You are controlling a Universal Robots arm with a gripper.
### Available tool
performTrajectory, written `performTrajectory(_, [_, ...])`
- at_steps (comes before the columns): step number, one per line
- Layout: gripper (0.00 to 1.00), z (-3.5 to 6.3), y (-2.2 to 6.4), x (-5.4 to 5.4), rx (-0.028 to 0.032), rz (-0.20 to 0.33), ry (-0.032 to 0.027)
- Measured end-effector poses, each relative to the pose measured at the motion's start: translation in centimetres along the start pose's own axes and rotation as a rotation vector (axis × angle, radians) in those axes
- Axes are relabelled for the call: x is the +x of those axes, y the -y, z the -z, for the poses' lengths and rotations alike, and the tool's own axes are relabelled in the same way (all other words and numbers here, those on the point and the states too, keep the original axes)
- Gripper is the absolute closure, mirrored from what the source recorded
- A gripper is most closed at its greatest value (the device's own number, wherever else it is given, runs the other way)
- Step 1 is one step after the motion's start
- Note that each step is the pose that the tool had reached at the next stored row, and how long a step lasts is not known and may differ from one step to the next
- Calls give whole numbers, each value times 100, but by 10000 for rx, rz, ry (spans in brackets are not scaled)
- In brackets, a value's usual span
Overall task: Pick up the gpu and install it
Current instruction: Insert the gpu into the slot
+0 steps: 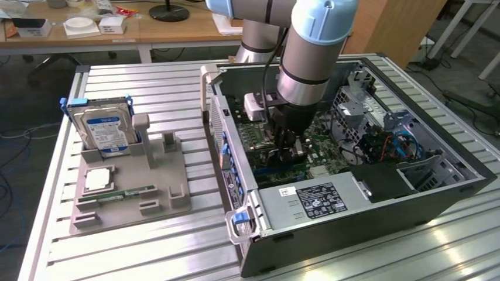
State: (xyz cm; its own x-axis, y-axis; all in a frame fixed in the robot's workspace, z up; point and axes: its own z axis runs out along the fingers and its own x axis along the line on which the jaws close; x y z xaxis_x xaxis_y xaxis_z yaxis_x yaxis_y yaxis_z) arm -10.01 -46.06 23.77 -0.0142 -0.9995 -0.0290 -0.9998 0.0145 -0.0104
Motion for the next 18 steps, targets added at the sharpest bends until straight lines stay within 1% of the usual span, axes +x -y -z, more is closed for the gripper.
performTrajectory(18, [74, -6, 0, 6, -3, 123, 0])
